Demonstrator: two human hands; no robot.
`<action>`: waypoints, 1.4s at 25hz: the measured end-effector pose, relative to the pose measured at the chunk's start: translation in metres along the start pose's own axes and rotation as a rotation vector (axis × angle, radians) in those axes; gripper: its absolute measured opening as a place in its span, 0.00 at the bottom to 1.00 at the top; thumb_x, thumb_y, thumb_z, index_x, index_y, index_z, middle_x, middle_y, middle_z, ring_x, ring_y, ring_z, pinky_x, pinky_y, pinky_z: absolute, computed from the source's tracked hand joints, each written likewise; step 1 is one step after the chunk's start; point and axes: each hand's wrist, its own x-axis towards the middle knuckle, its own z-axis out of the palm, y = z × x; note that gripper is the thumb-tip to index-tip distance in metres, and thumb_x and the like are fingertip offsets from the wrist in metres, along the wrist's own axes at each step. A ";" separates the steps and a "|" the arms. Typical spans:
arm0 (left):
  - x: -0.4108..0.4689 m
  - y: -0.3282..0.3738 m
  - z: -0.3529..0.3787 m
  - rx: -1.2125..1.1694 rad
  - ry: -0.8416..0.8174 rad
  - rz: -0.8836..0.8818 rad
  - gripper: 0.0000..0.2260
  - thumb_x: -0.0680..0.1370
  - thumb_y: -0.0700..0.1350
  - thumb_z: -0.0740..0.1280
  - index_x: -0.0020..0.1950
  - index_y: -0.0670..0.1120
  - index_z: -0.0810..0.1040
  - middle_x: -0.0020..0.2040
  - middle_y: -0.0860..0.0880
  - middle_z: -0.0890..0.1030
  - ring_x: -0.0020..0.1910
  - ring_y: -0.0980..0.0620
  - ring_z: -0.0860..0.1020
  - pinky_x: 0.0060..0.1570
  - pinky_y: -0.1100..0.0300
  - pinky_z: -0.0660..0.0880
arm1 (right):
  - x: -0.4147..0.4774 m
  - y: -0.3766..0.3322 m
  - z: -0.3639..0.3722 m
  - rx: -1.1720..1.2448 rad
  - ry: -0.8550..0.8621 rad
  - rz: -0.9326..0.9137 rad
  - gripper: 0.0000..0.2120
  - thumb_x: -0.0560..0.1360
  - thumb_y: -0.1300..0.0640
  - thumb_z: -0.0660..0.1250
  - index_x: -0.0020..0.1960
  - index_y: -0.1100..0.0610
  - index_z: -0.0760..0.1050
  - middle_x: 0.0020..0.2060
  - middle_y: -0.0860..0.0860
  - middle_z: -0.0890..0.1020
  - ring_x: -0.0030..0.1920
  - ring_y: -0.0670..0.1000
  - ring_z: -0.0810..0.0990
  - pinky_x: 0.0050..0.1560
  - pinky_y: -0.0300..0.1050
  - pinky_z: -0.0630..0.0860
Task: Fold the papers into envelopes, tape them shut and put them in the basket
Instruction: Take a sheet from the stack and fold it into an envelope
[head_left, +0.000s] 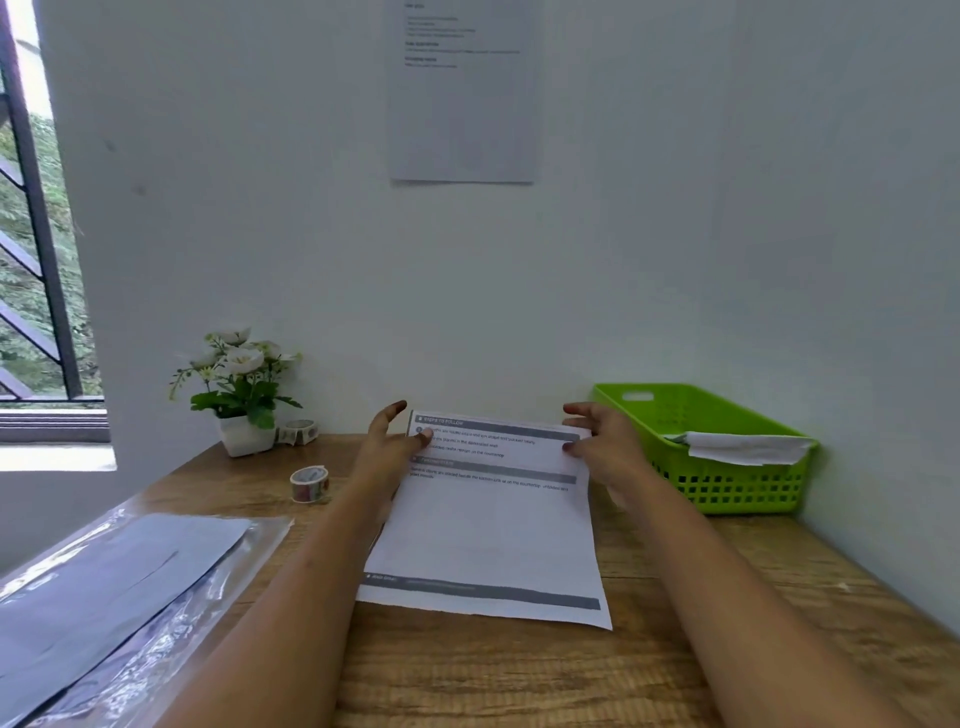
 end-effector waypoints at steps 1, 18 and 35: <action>-0.001 0.002 0.000 -0.007 -0.024 0.005 0.19 0.76 0.39 0.68 0.63 0.55 0.69 0.44 0.46 0.80 0.42 0.48 0.80 0.42 0.54 0.79 | 0.000 -0.001 -0.001 -0.009 -0.008 -0.026 0.22 0.70 0.76 0.64 0.59 0.57 0.76 0.53 0.56 0.79 0.52 0.53 0.77 0.51 0.46 0.76; -0.009 0.007 0.017 0.300 -0.178 0.331 0.04 0.75 0.38 0.69 0.41 0.44 0.78 0.39 0.47 0.80 0.40 0.52 0.77 0.41 0.64 0.74 | -0.029 -0.019 0.040 -0.915 0.037 -0.527 0.11 0.76 0.46 0.63 0.56 0.43 0.79 0.61 0.41 0.76 0.67 0.49 0.66 0.63 0.52 0.58; -0.002 0.017 -0.016 0.167 -0.010 0.289 0.03 0.75 0.38 0.69 0.41 0.43 0.79 0.34 0.50 0.82 0.33 0.53 0.79 0.33 0.64 0.78 | -0.003 -0.010 -0.009 -0.465 -0.110 -0.295 0.10 0.77 0.55 0.66 0.40 0.57 0.82 0.36 0.49 0.79 0.39 0.46 0.75 0.37 0.32 0.68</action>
